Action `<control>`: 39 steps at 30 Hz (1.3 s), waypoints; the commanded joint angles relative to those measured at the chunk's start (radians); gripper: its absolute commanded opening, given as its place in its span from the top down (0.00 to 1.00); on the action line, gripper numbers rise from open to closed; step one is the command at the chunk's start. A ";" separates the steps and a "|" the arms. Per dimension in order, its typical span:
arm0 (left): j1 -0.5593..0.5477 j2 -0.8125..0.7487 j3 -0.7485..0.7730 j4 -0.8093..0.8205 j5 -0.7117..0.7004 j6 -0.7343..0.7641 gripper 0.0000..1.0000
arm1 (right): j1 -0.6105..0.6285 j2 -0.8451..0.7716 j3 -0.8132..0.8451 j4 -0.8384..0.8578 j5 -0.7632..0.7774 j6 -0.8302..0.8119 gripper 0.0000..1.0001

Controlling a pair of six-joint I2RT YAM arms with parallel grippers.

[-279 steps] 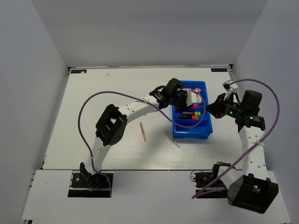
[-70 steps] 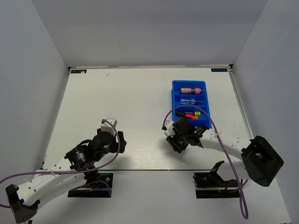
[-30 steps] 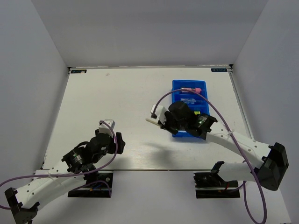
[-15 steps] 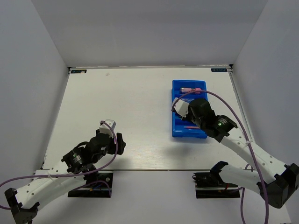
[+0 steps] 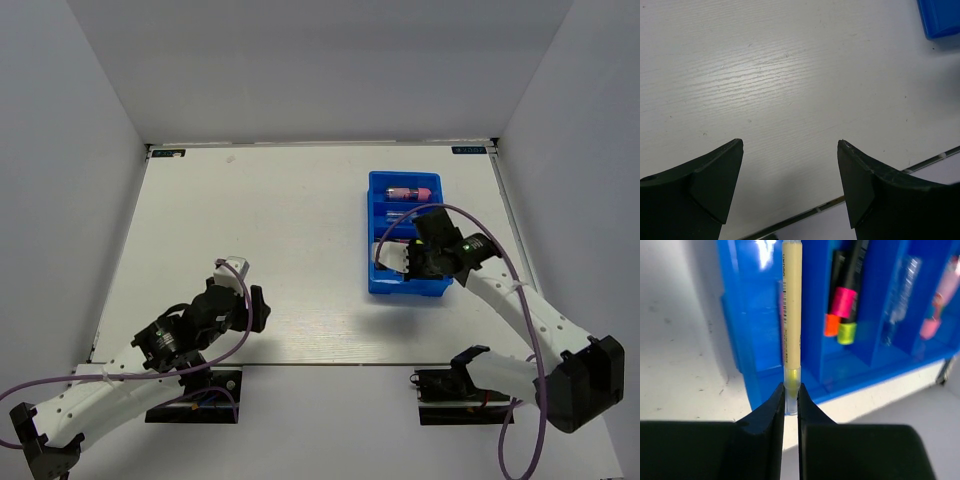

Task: Sort the stationery into containers
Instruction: Place the pen in the storage box, then reset both arms

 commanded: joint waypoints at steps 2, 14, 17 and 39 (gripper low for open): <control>-0.004 0.007 0.002 0.022 0.022 0.005 0.14 | -0.031 0.057 0.044 -0.075 -0.126 -0.157 1.00; -0.005 0.002 -0.002 0.019 0.022 0.007 0.14 | -0.079 0.153 0.061 -0.016 -0.111 -0.151 0.71; -0.004 0.010 0.002 0.024 0.024 0.007 0.14 | -0.087 0.140 0.072 -0.004 -0.115 -0.128 0.52; 0.131 0.399 0.375 -0.001 0.048 0.193 0.01 | -0.113 0.180 0.397 0.185 -0.144 1.166 0.10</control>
